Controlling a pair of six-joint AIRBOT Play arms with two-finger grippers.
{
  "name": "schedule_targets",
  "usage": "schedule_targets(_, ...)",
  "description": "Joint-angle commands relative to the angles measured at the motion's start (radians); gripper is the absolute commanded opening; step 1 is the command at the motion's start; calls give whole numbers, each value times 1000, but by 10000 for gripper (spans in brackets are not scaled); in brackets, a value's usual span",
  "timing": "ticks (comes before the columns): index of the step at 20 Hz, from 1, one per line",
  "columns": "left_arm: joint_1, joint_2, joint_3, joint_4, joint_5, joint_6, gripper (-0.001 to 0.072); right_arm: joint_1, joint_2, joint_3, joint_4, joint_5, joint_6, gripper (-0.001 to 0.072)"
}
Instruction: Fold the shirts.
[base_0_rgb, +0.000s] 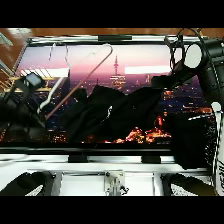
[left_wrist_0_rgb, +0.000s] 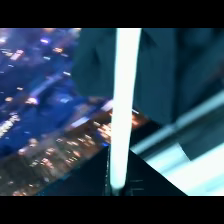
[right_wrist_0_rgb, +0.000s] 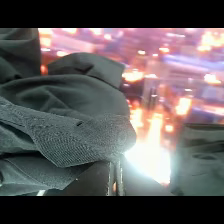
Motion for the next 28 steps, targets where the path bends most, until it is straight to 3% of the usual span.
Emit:
schedule_targets(1, -230, 99, -39, 36, -155, -48, 43, -17, 1, 1, -5, -24, -56, 62)
schedule_targets(5, -358, 70, -40, 75, -172, -48, 43, -17, 3, 1, 37, -79, -82, 62)
schedule_targets(11, -341, -58, -40, 106, -21, 40, 43, -15, 63, 1, 153, -200, -101, 63)
schedule_targets(14, -341, -99, -40, 103, 78, 39, 43, -15, 87, 1, 170, -202, -111, 63)
schedule_targets(17, -331, -126, -40, 102, 84, 38, 43, -15, 108, 1, 182, -204, -119, 63)
schedule_targets(21, -276, -154, -40, 60, 96, 12, 43, -14, 175, 1, 291, -221, -192, 62)
schedule_targets(25, -254, -186, -40, -73, 211, 16, 43, -14, 252, 1, 505, -246, -340, 62)
schedule_targets(28, -254, -209, -40, -101, 288, -9, 43, -14, 293, 1, 590, -246, -362, 62)
